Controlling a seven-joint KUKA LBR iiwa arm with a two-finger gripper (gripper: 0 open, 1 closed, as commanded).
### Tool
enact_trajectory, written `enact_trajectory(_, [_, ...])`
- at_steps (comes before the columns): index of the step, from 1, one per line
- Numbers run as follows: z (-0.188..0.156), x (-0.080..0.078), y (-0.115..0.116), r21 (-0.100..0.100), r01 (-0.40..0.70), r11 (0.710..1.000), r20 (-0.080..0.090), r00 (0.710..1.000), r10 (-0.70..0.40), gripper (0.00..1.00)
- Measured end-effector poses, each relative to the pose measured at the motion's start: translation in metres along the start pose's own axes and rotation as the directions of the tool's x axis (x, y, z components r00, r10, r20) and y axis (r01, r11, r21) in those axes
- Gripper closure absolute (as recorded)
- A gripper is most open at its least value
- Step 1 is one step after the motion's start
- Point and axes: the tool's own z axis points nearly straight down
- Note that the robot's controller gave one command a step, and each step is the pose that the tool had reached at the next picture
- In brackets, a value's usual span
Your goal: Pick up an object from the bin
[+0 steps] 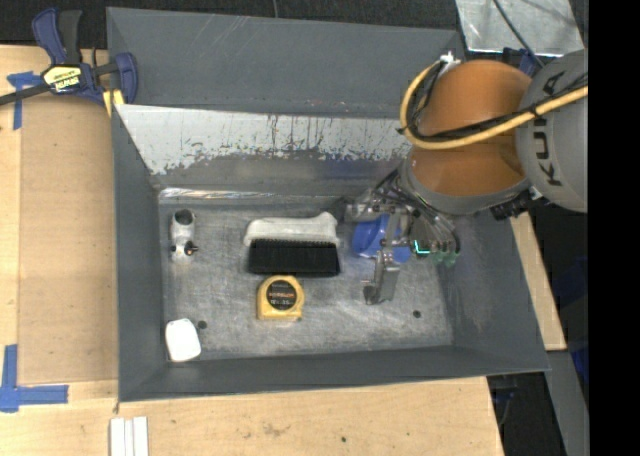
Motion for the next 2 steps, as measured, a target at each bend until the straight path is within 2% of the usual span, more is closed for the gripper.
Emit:
enact_trajectory(1, [-0.003, -0.002, 0.000, 0.000, 0.000, 1.000, 0.007, 1.000, 0.000, 0.00])
enact_trajectory(2, [0.076, -0.030, 0.058, 0.001, -0.049, 0.999, 0.053, 0.997, 0.048, 1.00])
